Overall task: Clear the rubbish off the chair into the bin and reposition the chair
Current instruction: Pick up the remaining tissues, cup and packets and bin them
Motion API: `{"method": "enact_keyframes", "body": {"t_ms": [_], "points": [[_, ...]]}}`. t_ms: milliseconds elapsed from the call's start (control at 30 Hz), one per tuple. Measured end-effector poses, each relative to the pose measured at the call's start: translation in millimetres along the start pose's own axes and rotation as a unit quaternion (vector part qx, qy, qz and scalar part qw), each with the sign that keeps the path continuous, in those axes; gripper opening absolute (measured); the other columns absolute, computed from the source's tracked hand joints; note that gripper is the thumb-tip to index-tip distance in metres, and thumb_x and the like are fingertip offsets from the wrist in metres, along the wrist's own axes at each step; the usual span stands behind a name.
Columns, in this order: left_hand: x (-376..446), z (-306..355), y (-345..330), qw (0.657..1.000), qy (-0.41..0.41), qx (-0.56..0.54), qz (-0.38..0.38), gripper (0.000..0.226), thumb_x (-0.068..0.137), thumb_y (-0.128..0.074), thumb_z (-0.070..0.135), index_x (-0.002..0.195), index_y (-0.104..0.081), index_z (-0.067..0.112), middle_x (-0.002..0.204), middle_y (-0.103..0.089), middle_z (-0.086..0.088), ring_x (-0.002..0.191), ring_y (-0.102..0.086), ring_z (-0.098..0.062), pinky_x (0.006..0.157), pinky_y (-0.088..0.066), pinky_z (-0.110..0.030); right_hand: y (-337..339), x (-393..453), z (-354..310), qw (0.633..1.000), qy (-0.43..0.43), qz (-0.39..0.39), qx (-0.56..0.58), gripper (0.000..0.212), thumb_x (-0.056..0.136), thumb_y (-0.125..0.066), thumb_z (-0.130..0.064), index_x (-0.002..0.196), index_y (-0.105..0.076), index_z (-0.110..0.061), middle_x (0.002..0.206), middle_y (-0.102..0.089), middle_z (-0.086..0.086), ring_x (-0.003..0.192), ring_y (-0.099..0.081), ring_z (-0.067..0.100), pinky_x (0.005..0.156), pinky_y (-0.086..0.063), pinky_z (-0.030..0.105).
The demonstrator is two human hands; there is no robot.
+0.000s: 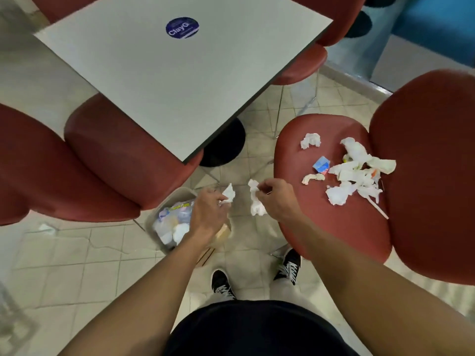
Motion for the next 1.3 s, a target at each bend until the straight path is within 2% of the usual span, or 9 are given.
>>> {"method": "enact_keyframes", "body": {"t_ms": [233, 367, 500, 667, 767, 833, 933, 1067, 1300], "points": [[-15, -101, 49, 0.992, 0.105, -0.002, 0.067, 0.014, 0.080, -0.067, 0.019, 0.092, -0.073, 0.015, 0.104, -0.065, 0.001, 0.090, -0.062, -0.017, 0.075, -0.033, -0.016, -83, -2, -47, 0.998, 0.019, -0.057, -0.008, 0.010, 0.088, -0.062, -0.013, 0.094, -0.070, -0.013, 0.087, -0.066, -0.003, 0.077, -0.060, 0.011, 0.058, -0.038, 0.008], [-23, -138, 65, 0.985, 0.129, -0.012, 0.111, 0.014, 0.078, -0.070, 0.015, 0.091, -0.073, 0.011, 0.095, -0.068, -0.003, 0.081, -0.061, -0.020, 0.073, -0.041, -0.021, -118, 3, -68, 0.996, 0.045, -0.068, -0.020, 0.008, 0.086, -0.064, -0.012, 0.091, -0.071, -0.013, 0.083, -0.066, -0.004, 0.078, -0.062, 0.014, 0.072, -0.047, 0.022], [-21, -166, 72, 0.977, 0.153, -0.031, 0.142, 0.016, 0.077, -0.066, 0.009, 0.092, -0.072, 0.008, 0.091, -0.068, -0.008, 0.082, -0.062, -0.025, 0.073, -0.040, -0.023, -148, 14, -87, 0.994, 0.059, -0.088, -0.011, 0.010, 0.086, -0.063, -0.009, 0.083, -0.067, -0.018, 0.076, -0.065, -0.005, 0.057, -0.059, -0.003, 0.057, -0.042, 0.010], [-11, -195, 70, 0.968, 0.200, -0.059, 0.140, 0.022, 0.079, -0.063, 0.007, 0.100, -0.071, 0.006, 0.091, -0.069, -0.010, 0.084, -0.062, -0.025, 0.074, -0.041, -0.023, -181, 34, -103, 0.993, 0.067, -0.097, 0.007, 0.011, 0.086, -0.062, -0.005, 0.086, -0.068, -0.015, 0.086, -0.069, -0.003, 0.080, -0.065, 0.013, 0.074, -0.051, 0.020], [1, -214, 61, 0.966, 0.217, -0.068, 0.121, 0.026, 0.079, -0.062, 0.007, 0.104, -0.069, 0.009, 0.087, -0.070, -0.013, 0.082, -0.062, -0.029, 0.074, -0.045, -0.028, -206, 50, -99, 0.992, 0.045, -0.117, 0.000, 0.011, 0.087, -0.061, -0.005, 0.089, -0.069, -0.013, 0.084, -0.067, -0.005, 0.076, -0.062, 0.010, 0.067, -0.046, 0.009], [8, -227, 52, 0.964, 0.233, -0.071, 0.107, 0.024, 0.080, -0.062, 0.007, 0.102, -0.069, 0.012, 0.090, -0.071, -0.011, 0.083, -0.063, -0.027, 0.072, -0.041, -0.023, -223, 58, -93, 0.992, 0.033, -0.122, 0.006, 0.014, 0.086, -0.060, -0.004, 0.088, -0.070, -0.014, 0.080, -0.067, -0.004, 0.069, -0.060, 0.010, 0.063, -0.046, 0.013], [16, -244, 39, 0.962, 0.250, -0.068, 0.085, 0.021, 0.083, -0.062, 0.008, 0.102, -0.071, 0.008, 0.097, -0.071, -0.012, 0.089, -0.064, -0.026, 0.073, -0.037, -0.019, -245, 66, -82, 0.989, 0.028, -0.134, -0.055, 0.022, 0.088, -0.056, -0.003, 0.101, -0.072, -0.009, 0.096, -0.071, 0.003, 0.084, -0.064, 0.012, 0.070, -0.042, 0.002], [21, -258, 24, 0.968, 0.240, -0.040, 0.060, 0.016, 0.089, -0.056, 0.009, 0.094, -0.071, 0.004, 0.099, -0.065, -0.019, 0.090, -0.062, -0.032, 0.075, -0.043, -0.028, -273, 74, -71, 0.950, 0.029, -0.221, -0.217, 0.036, 0.092, -0.050, -0.009, 0.126, -0.061, -0.016, 0.134, -0.058, 0.002, 0.119, -0.056, 0.020, 0.096, -0.036, 0.018], [36, -253, 6, 0.975, 0.219, -0.017, 0.040, 0.026, 0.091, -0.054, 0.008, 0.116, -0.054, 0.003, 0.121, -0.051, -0.021, 0.098, -0.059, -0.037, 0.084, -0.049, -0.042, -305, 79, -55, 0.873, 0.087, -0.274, -0.394, 0.051, 0.089, -0.045, -0.020, 0.139, -0.040, -0.012, 0.138, -0.034, 0.015, 0.128, -0.034, 0.033, 0.108, -0.033, 0.042]]}}
Point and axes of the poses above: each hand's wrist, its own x-axis towards the middle knuckle, its own y-axis out of the back of the hand, z = x × y, the point moved 5 cm from there along x, towards the middle knuckle
